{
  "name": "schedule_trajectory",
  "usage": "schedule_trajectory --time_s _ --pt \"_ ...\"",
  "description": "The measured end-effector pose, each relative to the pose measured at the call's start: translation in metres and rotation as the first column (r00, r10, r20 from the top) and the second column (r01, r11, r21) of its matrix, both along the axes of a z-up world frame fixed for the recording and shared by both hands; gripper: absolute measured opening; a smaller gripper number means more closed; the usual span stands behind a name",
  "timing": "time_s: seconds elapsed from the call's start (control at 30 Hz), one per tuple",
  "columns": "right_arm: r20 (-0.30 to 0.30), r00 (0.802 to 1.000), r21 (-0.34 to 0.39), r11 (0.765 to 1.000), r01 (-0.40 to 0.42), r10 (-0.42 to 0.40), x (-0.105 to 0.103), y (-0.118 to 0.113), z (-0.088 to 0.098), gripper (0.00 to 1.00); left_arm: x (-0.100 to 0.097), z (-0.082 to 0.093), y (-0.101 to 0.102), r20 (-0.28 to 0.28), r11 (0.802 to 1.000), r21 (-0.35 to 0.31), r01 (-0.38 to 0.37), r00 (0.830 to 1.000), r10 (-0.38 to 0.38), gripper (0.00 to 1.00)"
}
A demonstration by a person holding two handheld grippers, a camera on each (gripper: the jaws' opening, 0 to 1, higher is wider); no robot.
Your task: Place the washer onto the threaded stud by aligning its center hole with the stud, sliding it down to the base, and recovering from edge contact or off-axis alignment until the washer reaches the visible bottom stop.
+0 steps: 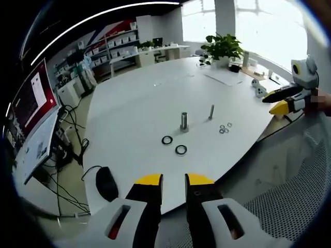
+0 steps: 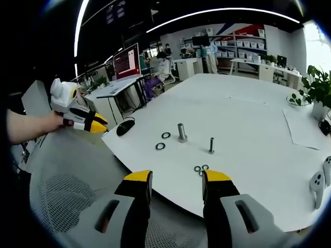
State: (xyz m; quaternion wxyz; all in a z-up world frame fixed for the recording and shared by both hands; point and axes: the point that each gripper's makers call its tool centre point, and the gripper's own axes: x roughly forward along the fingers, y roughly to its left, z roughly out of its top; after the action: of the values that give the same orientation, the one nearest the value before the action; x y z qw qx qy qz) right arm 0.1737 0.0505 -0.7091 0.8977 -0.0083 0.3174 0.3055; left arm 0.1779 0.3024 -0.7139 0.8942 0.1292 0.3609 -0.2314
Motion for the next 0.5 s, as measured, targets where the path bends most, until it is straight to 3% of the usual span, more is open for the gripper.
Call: schedule_trajectory --time_s 0.1,0.23,0.37,0.5 --pt "-0.004 1.0 -0.001 1.0 -0.003 0.003 -0.0014 0.0 -0.0012 0.41 -0.0026 -0.0056 -0.0007 -0.023 1.0 0.017 0.011 1.0 -0.011 0.15" --pt "-0.003 1.0 0.008 1.0 0.019 -0.019 0.0002 -0.0029 0.0004 0.41 0.0035 0.0024 0.0042 0.002 1.0 -0.009 -0.029 1.0 0.029 0.15" --pt "-0.013 1.0 -0.015 1.0 -0.007 0.007 -0.0013 0.0012 -0.0033 0.41 0.0004 -0.0061 0.0029 -0.037 1.0 0.01 -0.013 0.999 0.013 0.16" --pt "-0.01 1.0 -0.01 1.0 0.002 -0.002 -0.0006 -0.001 -0.0022 0.4 0.0021 -0.0025 0.0043 -0.022 1.0 0.002 -0.022 1.0 0.022 0.16"
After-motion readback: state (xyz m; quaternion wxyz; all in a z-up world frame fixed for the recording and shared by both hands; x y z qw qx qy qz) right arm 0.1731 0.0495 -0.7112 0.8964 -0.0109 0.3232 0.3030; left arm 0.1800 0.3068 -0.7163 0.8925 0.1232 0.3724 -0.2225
